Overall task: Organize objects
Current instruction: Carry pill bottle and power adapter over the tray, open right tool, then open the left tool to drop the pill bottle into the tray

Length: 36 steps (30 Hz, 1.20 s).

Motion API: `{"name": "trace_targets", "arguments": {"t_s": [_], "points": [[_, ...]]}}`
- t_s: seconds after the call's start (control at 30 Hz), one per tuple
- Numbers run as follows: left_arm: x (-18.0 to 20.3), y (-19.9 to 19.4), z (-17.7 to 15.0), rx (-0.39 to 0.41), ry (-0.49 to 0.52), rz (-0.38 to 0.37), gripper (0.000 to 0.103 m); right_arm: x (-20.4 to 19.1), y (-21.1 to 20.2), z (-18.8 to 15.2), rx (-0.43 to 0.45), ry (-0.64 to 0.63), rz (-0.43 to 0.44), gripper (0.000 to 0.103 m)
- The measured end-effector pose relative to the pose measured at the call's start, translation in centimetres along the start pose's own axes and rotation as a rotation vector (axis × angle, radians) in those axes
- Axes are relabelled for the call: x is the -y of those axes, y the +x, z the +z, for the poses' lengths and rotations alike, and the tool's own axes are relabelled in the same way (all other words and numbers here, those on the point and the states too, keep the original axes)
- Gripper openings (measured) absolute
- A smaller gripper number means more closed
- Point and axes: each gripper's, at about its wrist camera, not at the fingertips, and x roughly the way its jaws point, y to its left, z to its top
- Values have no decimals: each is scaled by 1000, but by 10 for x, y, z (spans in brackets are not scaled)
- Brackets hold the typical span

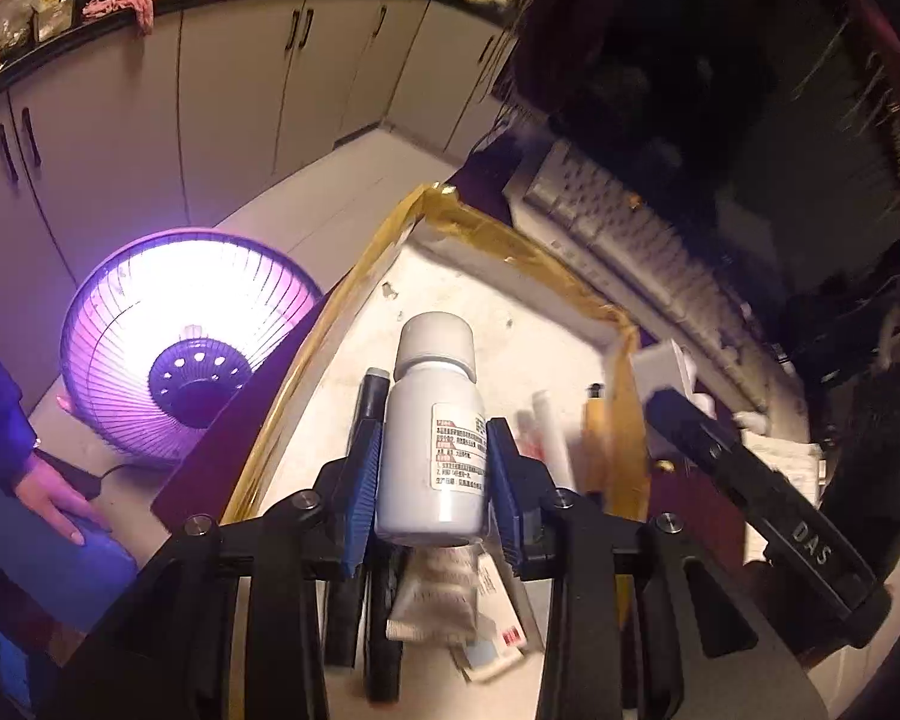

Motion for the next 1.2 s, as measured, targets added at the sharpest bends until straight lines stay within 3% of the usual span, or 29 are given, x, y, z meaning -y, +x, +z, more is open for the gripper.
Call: {"name": "trace_targets", "arguments": {"t_s": [0.1,0.17,0.53,0.63,0.73,0.87,1.0,1.2], "points": [[4,15,6,-33,4,48,32,6,25,7,-48,31,-22,41],[2,20,8,-47,3,41,32,9,36,8,-72,44,-27,41],[5,25,6,-67,15,34,32,-5,45,-1,-41,-52,-116,42],[4,15,2,-40,3,-2,47,-5,44,-2,-33,-49,-113,42],[5,2,-4,-7,-3,-25,50,-6,40,-2,-19,-43,-87,42],[11,-17,-18,31,10,-41,51,-7,14,-6,37,-40,-70,46],[27,-36,-38,77,35,-72,51,1,-26,-21,74,-21,-1,47],[77,-43,-70,81,162,-106,52,28,-74,-56,79,35,22,47]]}}
